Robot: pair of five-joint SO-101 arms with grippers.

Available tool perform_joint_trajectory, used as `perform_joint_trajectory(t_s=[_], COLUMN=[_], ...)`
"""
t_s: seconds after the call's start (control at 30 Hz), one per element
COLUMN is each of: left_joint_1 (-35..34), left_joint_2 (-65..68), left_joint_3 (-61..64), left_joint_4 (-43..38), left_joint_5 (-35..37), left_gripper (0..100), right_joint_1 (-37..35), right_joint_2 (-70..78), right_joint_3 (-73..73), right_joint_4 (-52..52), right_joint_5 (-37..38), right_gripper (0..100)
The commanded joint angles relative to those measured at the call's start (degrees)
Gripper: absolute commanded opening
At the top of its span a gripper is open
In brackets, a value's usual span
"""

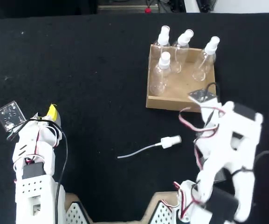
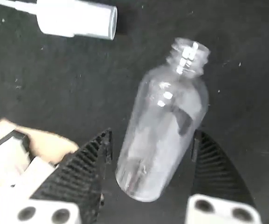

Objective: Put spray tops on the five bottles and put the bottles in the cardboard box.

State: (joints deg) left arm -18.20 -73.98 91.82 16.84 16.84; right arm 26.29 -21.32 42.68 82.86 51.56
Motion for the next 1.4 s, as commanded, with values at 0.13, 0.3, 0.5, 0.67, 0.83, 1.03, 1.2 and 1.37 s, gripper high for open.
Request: perform_joint_trajectory(t_s=[0.13,0.3,0.5,0.67,0.83,1.03,1.2,1.37], left_joint_1=[0.0,0.0,0.0,0.0,-0.1,-0.1,-0.1,-0.2], left_joint_2=[-0.8,-0.8,-0.8,-0.8,-0.8,-0.8,-0.8,-0.8], left_joint_3=[-0.8,-0.8,-0.9,-0.9,-0.9,-0.9,-0.9,-0.9], left_joint_4=[-1.1,-1.1,-1.1,-1.1,-1.1,-1.1,-1.1,-1.1], left_joint_5=[0.1,0.1,0.1,0.1,0.1,0.1,0.1,0.1], left_gripper=[18,18,18,18,18,18,18,18], right_joint_1=[-1.1,-1.5,-1.3,0.3,5.0,13.6,19.8,22.2], right_joint_2=[-8.4,-3.6,2.2,5.0,7.8,8.6,9.0,9.0], right_joint_3=[5.3,5.4,5.4,6.3,6.2,5.5,-0.1,-7.3], right_joint_4=[-9.9,-14.5,-15.6,-20.1,-24.0,-29.0,-29.8,-22.4], right_joint_5=[-1.8,-1.8,1.0,1.2,2.5,7.8,7.5,3.1], right_gripper=[24.4,24.4,24.5,24.5,23.6,10.6,14.9,21.1])
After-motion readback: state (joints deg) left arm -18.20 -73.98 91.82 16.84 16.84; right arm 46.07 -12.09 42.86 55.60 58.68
